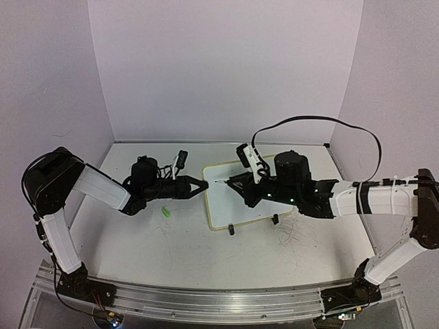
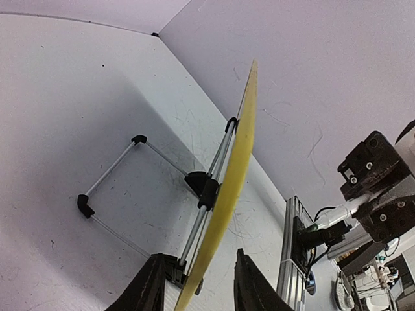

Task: Write a sentence on the whiteboard
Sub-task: Hold the whiteboard at the center of the board.

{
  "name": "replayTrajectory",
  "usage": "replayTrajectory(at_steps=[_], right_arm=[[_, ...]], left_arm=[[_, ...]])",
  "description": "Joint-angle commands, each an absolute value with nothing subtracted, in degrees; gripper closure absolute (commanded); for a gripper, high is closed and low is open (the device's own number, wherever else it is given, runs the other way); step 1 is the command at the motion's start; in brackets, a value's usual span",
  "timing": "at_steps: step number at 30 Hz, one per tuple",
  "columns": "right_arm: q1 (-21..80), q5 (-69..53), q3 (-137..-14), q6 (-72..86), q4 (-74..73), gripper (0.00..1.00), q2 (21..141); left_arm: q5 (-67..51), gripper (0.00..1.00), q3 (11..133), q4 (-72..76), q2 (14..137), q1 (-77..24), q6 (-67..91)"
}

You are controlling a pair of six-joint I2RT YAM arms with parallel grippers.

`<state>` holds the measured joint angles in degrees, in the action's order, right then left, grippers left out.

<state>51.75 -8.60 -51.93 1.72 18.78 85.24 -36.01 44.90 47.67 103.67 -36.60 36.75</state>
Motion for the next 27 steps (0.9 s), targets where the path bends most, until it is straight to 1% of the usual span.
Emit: replayTrajectory(at_steps=[1, 7, 14, 22, 24, 27], right_arm=[[52.09, -8.17, -51.33, 1.49, 22.31, 1.0, 86.91], [52.66, -7.41, -51.0, 1.28, 23.2, 1.0, 87.94], [52.7, -2.3, -50.66, 2.83, 25.35, 1.0, 87.5], [52.72, -2.52, -52.33, 3.32, 26.01, 1.0, 89.42], [52.79, -2.53, -52.62, 3.26, 26.02, 1.0, 89.54], [52.82, -2.29, -52.96, 2.78, 25.89, 1.0, 89.3]], left_arm=[[-36.47, 0.66, 47.64, 50.19, 104.94, -36.61, 35.12], [-36.61, 0.73, 47.82, 50.19, 105.38, -36.6, 34.73], [-36.32, 0.71, 47.49, 50.17, 104.71, -36.57, 34.06], [-35.7, 0.76, 47.38, 50.14, 104.25, -36.48, 33.37], [-35.67, 0.76, 47.2, 50.13, 103.97, -36.46, 33.16], [-35.51, 0.7, 46.78, 50.1, 103.02, -36.11, 33.09]])
